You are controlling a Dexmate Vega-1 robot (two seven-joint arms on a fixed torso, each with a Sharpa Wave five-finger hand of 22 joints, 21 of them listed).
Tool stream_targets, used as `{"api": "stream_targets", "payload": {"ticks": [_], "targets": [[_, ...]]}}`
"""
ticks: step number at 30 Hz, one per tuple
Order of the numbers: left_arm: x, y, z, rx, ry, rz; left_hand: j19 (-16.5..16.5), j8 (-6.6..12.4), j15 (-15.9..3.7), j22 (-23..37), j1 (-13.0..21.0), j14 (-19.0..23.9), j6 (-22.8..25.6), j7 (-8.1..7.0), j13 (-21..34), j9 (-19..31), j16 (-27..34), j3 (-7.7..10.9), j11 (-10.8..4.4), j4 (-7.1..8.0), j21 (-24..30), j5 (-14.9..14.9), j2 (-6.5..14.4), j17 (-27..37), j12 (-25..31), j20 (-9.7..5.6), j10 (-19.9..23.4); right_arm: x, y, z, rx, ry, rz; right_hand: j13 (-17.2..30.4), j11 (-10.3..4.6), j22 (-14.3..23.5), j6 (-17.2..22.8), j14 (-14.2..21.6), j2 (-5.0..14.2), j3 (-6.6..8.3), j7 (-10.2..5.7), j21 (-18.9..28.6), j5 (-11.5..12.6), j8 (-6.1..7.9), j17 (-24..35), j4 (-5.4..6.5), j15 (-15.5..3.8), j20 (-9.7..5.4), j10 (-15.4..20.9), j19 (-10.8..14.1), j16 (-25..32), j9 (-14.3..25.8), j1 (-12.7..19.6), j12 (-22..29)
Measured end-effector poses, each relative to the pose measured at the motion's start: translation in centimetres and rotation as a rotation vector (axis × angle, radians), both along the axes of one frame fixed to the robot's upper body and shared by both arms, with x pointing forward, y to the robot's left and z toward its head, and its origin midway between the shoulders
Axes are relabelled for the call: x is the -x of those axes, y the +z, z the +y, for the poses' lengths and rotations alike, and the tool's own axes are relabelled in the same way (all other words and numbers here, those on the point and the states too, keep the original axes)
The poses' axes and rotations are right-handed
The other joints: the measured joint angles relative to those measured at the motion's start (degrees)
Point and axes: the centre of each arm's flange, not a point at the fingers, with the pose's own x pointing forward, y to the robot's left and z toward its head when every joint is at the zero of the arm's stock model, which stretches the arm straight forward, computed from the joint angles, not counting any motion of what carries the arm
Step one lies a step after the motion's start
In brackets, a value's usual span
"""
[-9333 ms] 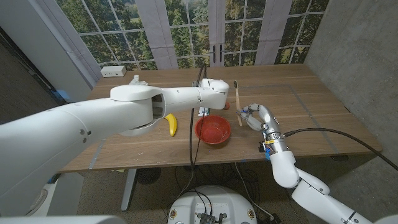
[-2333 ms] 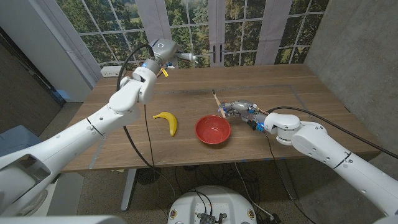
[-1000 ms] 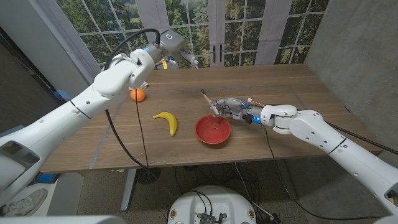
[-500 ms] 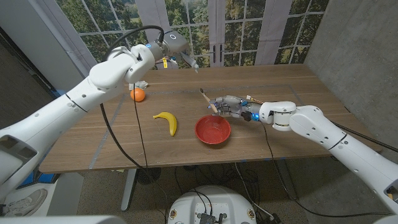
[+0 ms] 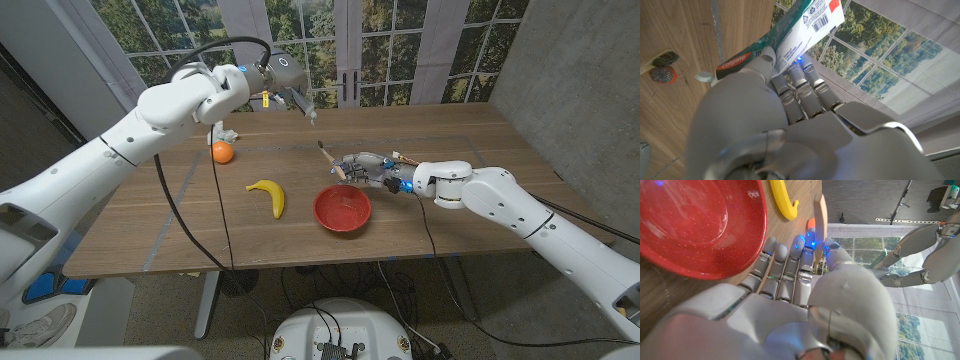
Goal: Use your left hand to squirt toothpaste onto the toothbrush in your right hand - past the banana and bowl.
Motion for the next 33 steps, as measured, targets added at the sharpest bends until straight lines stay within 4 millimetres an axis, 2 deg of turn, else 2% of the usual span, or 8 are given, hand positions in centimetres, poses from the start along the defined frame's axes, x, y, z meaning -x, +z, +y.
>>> {"api": "stream_targets", "payload": {"ticks": [11,18,19,33], "targets": [[-0.2,0.5,-0.6,-0.085,0.025,0.029,0.0,0.00,0.00,-0.2,0.1,0.0,0.0,0.00,0.0,0.0,0.0,0.00,0.32,-0.01,0.2,0.0,0.1,0.0,0.0,0.00,0.3,0.2,0.4,0.6,0.015,-0.018,-0.032,-0.1,0.20,0.0,0.3,0.0,-0.52,-0.01,0.31,0.4,0.4,-0.46,0.1,-0.01,0.00,0.00,-0.2,0.0,0.2,0.1,0.5,0.0],[-0.1,1.4,-0.8,-0.084,0.025,0.017,-0.1,0.00,0.00,-0.2,0.1,0.0,0.0,0.00,0.0,0.0,0.0,-0.47,0.11,0.00,0.4,0.0,0.1,0.0,-0.2,-0.11,0.5,-0.1,0.5,0.2,0.026,-0.052,-0.053,-0.3,0.20,0.0,0.3,0.0,-0.52,-0.07,0.31,0.4,0.9,-0.47,0.0,-0.06,0.00,-0.21,-0.2,-0.2,0.2,0.3,0.5,0.0],[-0.4,0.8,-1.0,-0.135,0.048,0.040,-0.1,0.00,0.00,-0.1,0.1,0.0,0.0,-0.01,0.0,0.0,0.0,-0.47,0.11,0.00,0.4,0.0,0.1,0.0,-0.2,-0.11,0.5,0.7,0.6,1.1,0.035,-0.032,-0.070,-0.3,0.20,0.0,0.3,0.0,-0.52,-0.07,0.31,0.4,0.9,-0.48,0.1,-0.06,0.00,-0.21,-0.2,-0.2,0.2,0.3,0.5,0.0],[-0.5,0.9,-1.8,-0.190,0.066,0.076,-0.4,0.21,0.02,-0.1,0.7,0.2,0.7,-0.30,0.0,0.0,0.0,-0.94,0.36,-0.01,1.0,0.0,0.1,0.0,-0.2,0.20,1.0,1.9,0.8,1.8,0.072,-0.072,-0.143,-0.3,0.20,0.0,0.3,0.0,-0.52,-0.08,0.31,0.8,1.3,-0.90,0.2,-0.07,0.00,0.00,-0.2,-0.4,0.2,0.6,0.5,0.5]]}}
